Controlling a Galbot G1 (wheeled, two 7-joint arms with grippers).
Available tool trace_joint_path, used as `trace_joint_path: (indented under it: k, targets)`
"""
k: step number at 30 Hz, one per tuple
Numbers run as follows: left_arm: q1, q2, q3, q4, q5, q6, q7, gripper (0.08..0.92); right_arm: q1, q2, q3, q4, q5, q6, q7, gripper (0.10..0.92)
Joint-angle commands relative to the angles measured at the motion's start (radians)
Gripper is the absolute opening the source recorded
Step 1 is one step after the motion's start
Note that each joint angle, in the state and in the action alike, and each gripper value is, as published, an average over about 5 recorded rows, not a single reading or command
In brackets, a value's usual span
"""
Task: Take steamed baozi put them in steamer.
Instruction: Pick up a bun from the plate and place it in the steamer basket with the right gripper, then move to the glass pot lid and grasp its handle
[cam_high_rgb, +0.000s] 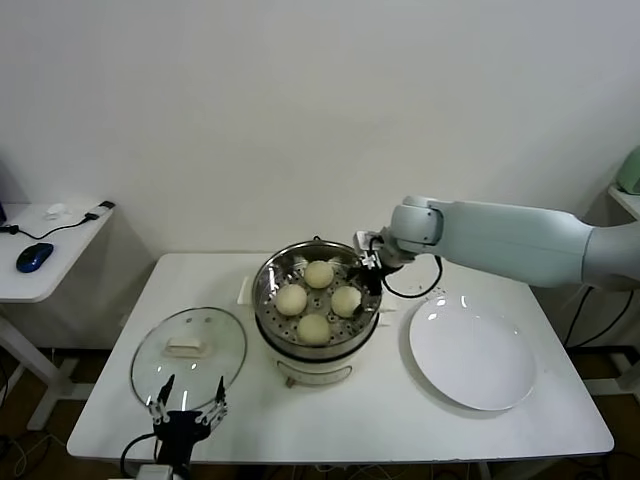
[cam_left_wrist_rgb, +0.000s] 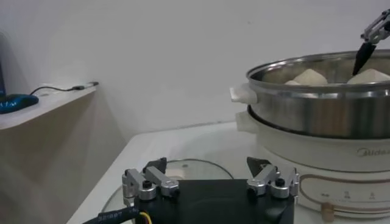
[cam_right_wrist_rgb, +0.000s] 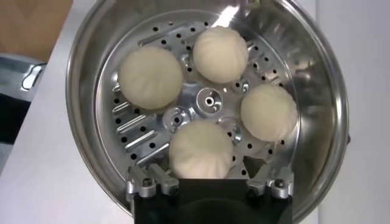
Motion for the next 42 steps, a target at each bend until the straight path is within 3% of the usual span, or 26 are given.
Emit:
trace_joint_path:
  k: [1,4,9,14,19,24,29,34,42]
  targets:
    - [0.001,-0.001,0.001,-0.002,0.001,0.0,0.001,0.823,0.132,-0.061,0.023,-0.017,0.237,0.109,-0.154,0.821]
    - [0.005,-0.003,0.003,-0.01,0.005,0.001,0.005,0.823,0.119,-0.109,0.109,-0.028,0.291,0.112,-0.081,0.822]
    - [0.003,-0.009,0.003,-0.027,0.003,0.008,0.008,0.823,-0.099,-0.208,0.449,-0.035,0.214,0.102,0.338,0.823]
    - [-0.013,-0.009,0.001,-0.028,-0.025,0.002,0.012,0.823,-0.457,-0.373,0.877,0.077,0.109,0.118,0.6,0.823]
    - [-0.031,0.0,-0.002,-0.018,-0.05,-0.04,0.012,0.823,-0.89,-0.442,1.283,0.174,0.009,0.209,0.901,0.823]
    - [-0.048,0.008,-0.006,-0.013,-0.049,-0.062,0.011,0.823,-1.416,-0.39,1.8,0.305,-0.11,0.243,0.912,0.823]
    - [-0.063,0.009,-0.014,-0.005,-0.056,-0.065,0.014,0.823,-1.76,-0.242,2.077,0.387,-0.171,0.266,0.863,0.823]
    - [-0.071,0.027,-0.024,0.024,-0.026,-0.132,0.007,0.823,-1.929,-0.066,2.181,0.424,-0.239,0.376,0.83,0.823]
    - [-0.095,0.043,-0.052,0.082,0.218,-0.203,-0.111,0.823,-2.046,0.165,2.152,0.388,-0.312,0.532,0.793,0.823]
